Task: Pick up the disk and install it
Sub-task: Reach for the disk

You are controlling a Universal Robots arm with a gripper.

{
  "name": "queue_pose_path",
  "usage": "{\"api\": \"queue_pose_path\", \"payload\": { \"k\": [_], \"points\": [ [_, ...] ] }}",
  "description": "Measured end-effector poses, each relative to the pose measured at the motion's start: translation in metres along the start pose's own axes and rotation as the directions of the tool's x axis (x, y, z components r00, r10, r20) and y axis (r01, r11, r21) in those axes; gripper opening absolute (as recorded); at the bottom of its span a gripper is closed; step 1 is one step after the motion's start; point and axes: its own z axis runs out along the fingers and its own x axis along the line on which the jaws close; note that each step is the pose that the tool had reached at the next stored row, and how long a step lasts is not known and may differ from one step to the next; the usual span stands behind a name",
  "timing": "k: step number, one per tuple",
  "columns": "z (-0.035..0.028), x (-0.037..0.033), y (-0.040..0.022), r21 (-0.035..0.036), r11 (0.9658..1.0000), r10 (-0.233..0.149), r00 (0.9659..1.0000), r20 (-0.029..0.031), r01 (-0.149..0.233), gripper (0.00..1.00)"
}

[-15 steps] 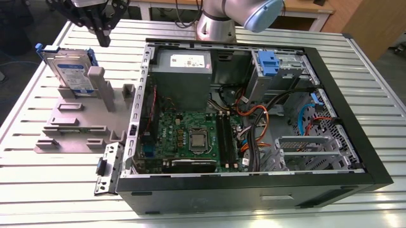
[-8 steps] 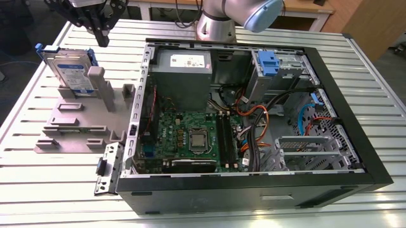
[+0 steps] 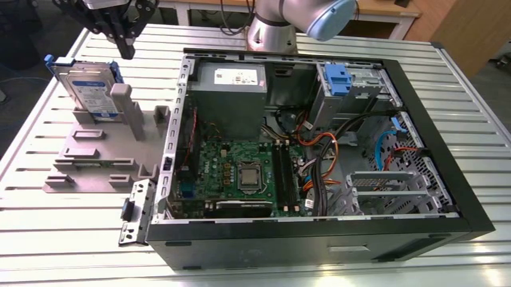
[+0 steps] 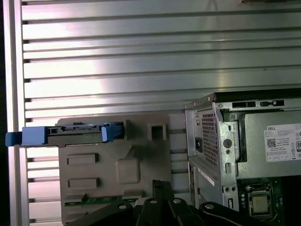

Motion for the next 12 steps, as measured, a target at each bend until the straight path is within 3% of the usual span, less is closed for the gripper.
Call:
{"api": "queue_pose_path", "payload": {
  "k": [12],
  "points": [
    [0.0009,0.0066,0.0005,0.0002,1.0000,0.000,1.0000,-0.0041,0.000,0.11]
  ]
}}
